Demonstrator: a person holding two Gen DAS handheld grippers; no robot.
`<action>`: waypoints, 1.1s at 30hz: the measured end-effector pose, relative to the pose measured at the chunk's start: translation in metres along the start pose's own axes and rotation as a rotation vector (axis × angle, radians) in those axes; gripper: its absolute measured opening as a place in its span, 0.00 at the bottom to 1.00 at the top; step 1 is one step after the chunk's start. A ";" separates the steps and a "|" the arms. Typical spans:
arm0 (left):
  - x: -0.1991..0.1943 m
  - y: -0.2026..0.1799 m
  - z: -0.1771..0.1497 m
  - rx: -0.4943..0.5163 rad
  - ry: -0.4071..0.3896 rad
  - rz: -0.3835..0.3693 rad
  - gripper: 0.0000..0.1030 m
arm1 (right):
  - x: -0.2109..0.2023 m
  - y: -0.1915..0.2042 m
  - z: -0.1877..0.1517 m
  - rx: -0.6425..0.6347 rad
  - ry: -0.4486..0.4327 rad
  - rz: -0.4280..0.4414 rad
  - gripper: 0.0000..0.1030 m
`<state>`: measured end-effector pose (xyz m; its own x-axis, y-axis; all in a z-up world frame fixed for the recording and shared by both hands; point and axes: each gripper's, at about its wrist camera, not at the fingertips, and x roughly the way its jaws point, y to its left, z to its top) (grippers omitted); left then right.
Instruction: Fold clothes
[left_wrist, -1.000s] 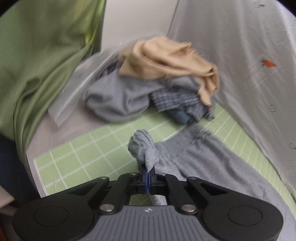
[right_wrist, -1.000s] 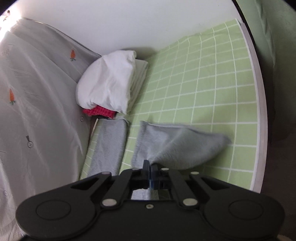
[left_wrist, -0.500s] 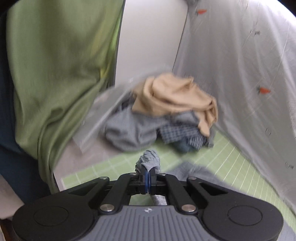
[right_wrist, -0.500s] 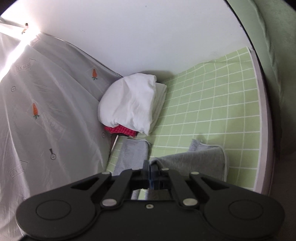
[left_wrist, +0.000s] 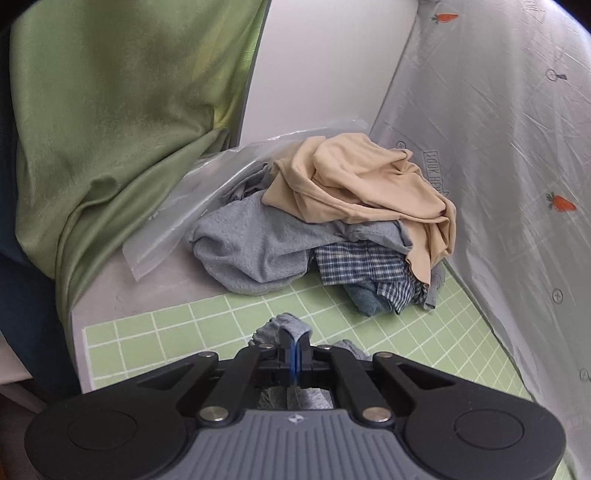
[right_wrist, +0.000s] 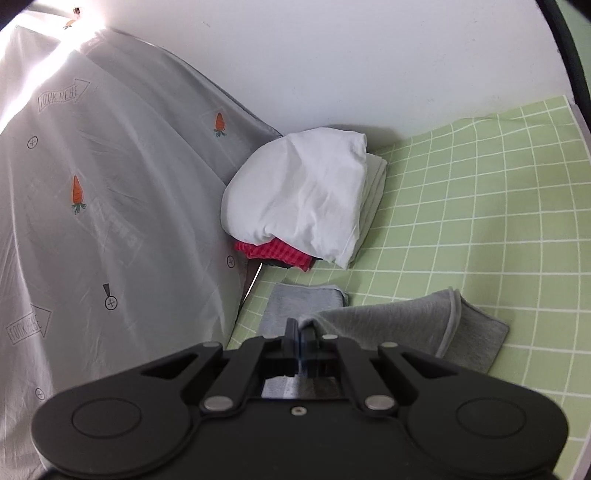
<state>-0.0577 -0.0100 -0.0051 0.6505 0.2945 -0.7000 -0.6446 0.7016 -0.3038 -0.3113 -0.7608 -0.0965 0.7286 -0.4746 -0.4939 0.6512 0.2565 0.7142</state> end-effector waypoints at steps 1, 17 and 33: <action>0.005 -0.004 0.001 -0.012 0.002 0.002 0.01 | 0.010 0.006 0.001 -0.011 -0.005 -0.005 0.02; 0.110 -0.101 0.008 0.049 0.021 0.008 0.01 | 0.226 0.139 -0.018 -0.244 0.130 0.018 0.02; 0.099 -0.098 -0.045 0.223 0.160 0.061 0.65 | 0.215 0.106 -0.099 -0.531 0.280 -0.190 0.74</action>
<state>0.0515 -0.0786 -0.0735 0.5304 0.2467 -0.8111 -0.5644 0.8166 -0.1207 -0.0647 -0.7521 -0.1758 0.5705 -0.3327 -0.7509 0.7391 0.6066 0.2928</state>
